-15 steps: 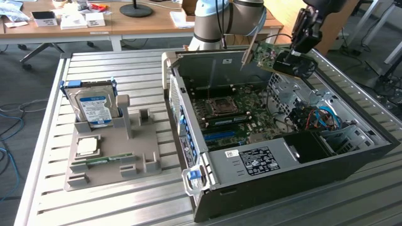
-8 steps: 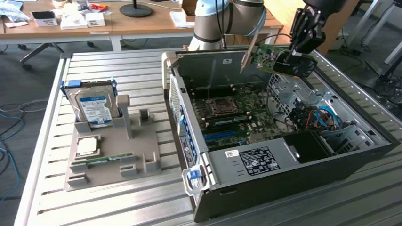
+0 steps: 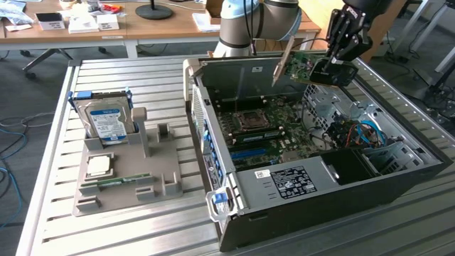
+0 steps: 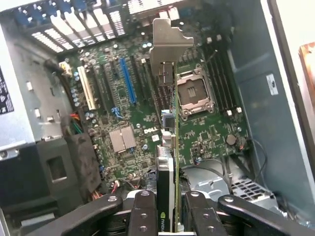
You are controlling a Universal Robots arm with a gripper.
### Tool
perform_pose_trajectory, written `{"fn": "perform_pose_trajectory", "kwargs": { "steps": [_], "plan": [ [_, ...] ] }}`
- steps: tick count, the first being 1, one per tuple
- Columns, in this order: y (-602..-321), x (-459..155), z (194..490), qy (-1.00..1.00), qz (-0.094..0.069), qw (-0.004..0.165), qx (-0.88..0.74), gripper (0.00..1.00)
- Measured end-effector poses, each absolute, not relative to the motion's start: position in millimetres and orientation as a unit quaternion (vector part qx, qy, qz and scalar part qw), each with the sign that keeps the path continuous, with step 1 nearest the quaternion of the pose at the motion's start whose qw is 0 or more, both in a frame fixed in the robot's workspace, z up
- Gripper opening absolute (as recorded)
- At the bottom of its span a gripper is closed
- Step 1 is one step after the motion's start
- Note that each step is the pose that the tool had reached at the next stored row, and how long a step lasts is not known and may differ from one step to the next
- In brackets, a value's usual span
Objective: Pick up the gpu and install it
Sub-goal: 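Insert the gpu into the slot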
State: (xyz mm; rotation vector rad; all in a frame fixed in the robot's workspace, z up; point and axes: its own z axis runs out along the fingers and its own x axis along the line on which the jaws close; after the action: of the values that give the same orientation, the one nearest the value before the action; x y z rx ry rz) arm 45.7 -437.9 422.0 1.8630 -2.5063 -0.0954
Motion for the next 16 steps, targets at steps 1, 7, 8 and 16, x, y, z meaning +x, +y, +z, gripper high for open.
{"fn": "perform_pose_trajectory", "kwargs": {
  "steps": [1, 7, 8, 16],
  "plan": [
    [-437.9, 45.6, 422.0, -0.799, -0.03, 0.009, 0.601, 0.27],
    [-437.9, 45.6, 421.9, -0.778, -0.03, 0.01, 0.628, 0.27],
    [-437.9, 45.6, 421.9, -0.774, -0.03, 0.01, 0.632, 0.27],
    [-437.9, 45.6, 421.8, -0.765, -0.03, 0.01, 0.643, 0.27]
  ]
}}
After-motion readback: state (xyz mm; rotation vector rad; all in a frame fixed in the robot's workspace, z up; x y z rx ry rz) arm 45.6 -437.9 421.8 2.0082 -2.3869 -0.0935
